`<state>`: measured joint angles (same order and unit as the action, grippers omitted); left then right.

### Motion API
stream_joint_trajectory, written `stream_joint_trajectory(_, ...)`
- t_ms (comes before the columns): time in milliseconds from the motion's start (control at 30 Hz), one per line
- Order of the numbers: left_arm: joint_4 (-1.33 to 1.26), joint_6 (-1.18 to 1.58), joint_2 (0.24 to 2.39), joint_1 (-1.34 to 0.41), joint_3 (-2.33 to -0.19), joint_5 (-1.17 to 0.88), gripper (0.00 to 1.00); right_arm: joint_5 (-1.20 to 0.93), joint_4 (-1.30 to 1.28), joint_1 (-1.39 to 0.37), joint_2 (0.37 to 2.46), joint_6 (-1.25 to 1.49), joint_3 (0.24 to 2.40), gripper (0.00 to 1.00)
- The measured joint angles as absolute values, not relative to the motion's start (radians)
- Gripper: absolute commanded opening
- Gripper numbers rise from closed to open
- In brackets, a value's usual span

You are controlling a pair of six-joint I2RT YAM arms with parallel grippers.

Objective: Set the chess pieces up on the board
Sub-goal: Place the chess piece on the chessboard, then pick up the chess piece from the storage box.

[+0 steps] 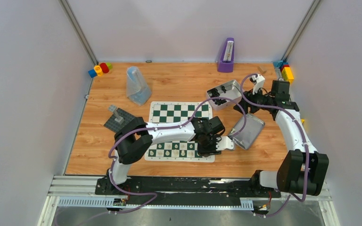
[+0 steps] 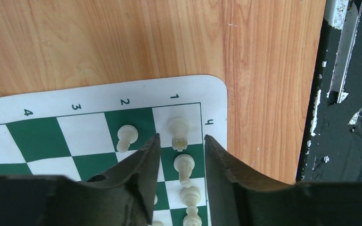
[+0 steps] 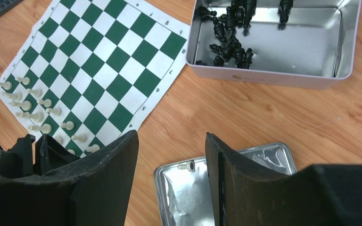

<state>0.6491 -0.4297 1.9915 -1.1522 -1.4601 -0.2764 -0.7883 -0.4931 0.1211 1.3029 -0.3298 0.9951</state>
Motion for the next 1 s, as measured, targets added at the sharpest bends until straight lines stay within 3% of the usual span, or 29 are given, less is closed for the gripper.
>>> stream_joint_trajectory(133, 0.656, -0.43, 1.983, -1.152, -1.46, -0.267, 0.58, -0.744, -0.553, 0.121, 1.303, -0.367, 0.995, 0.55)
stream_joint_trajectory(500, 0.696, -0.438, 1.826, -1.152, -1.471, -0.243, 0.71, -0.636, -0.657, 0.121, 1.338, -0.439, 0.909, 0.55)
stream_joint_trajectory(1000, 0.851, -0.512, 1.602, -1.083, -1.486, -0.119, 0.74, -0.538, -0.645, 0.053, 1.542, -0.53, 0.876, 0.44)
